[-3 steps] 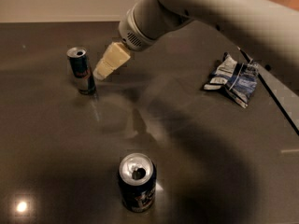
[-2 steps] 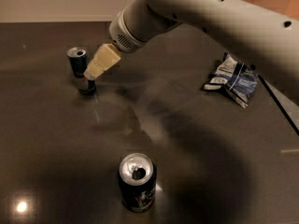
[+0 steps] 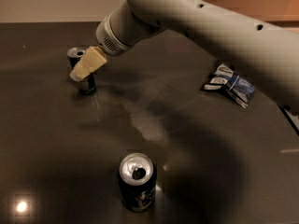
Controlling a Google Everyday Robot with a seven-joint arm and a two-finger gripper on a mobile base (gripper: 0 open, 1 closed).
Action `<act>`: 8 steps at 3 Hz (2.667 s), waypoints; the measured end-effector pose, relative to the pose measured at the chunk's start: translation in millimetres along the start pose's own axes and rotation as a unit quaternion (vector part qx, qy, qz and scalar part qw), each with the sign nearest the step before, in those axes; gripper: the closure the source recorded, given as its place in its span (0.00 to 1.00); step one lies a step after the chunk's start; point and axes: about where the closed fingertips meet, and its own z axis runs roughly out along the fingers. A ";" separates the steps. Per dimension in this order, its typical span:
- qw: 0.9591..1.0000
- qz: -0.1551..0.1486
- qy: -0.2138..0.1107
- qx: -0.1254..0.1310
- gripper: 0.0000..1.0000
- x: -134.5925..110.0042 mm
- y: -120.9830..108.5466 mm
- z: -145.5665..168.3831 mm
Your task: Knock redbull can over
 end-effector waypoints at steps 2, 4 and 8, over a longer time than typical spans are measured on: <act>0.999 0.020 -0.007 -0.025 0.00 -0.8 -4.2 27.5; 0.999 0.029 -0.015 -0.041 0.16 -7.0 -3.9 38.6; 0.999 0.032 0.000 -0.033 1.00 -12.5 0.8 -28.5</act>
Offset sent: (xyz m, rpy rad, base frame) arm 0.0241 0.0236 -0.0243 0.0509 0.0910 0.0213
